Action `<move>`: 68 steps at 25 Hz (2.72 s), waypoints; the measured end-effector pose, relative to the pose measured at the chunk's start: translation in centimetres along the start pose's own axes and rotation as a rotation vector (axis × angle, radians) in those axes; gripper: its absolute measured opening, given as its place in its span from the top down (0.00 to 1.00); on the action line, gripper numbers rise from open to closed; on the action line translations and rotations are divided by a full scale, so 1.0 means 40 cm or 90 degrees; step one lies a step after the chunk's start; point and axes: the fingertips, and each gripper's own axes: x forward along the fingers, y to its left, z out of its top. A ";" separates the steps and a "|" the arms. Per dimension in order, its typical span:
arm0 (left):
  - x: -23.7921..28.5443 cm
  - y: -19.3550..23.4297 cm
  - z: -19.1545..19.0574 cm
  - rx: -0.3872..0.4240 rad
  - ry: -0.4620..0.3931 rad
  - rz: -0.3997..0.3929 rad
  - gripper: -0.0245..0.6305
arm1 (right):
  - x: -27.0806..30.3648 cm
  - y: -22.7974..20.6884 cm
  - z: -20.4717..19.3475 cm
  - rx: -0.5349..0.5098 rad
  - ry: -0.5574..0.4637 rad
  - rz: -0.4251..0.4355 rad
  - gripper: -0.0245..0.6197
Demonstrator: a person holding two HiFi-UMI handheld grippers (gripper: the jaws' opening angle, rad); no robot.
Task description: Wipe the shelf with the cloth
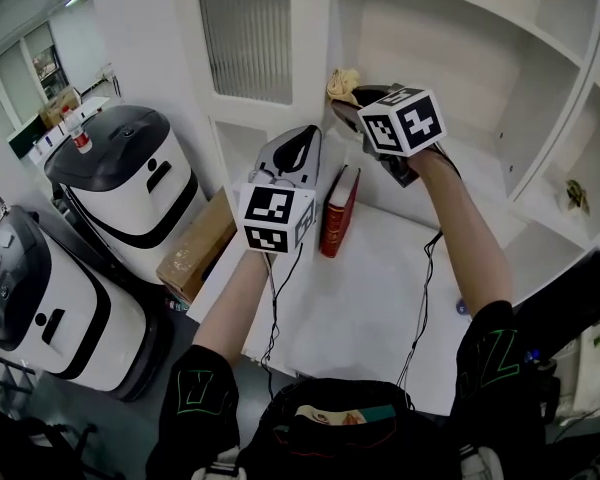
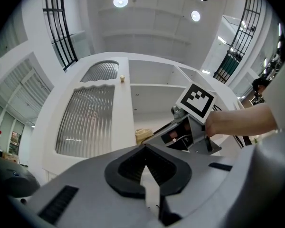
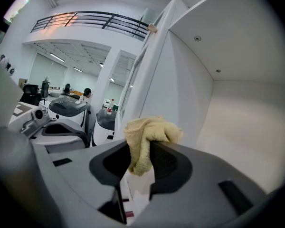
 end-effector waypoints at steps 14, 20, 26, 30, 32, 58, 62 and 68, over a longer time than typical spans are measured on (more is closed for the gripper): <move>-0.017 -0.024 -0.063 -0.037 0.018 -0.004 0.96 | -0.090 0.078 -0.003 -0.031 -0.031 0.113 0.78; -0.046 0.003 -0.104 -0.041 0.032 0.024 0.96 | -0.085 -0.045 -0.043 -0.035 0.025 0.019 0.78; -0.060 -0.019 -0.119 -0.026 0.036 0.020 0.96 | -0.010 -0.108 -0.116 -0.081 0.148 -0.024 0.78; -0.063 -0.030 -0.114 -0.019 0.041 0.016 0.96 | 0.039 -0.101 -0.140 -0.091 0.192 -0.003 0.78; -0.067 -0.027 -0.115 -0.019 0.041 0.018 0.96 | 0.058 -0.094 -0.148 -0.105 0.209 0.000 0.78; -0.073 -0.073 -0.198 -0.056 0.077 -0.013 0.96 | 0.008 0.052 -0.167 -0.364 0.319 0.045 0.79; -0.071 -0.086 -0.206 -0.060 0.080 -0.021 0.96 | -0.007 0.056 -0.176 -0.378 0.336 0.037 0.79; -0.065 -0.112 -0.222 -0.067 0.091 -0.035 0.96 | -0.034 0.049 -0.184 -0.381 0.338 0.010 0.79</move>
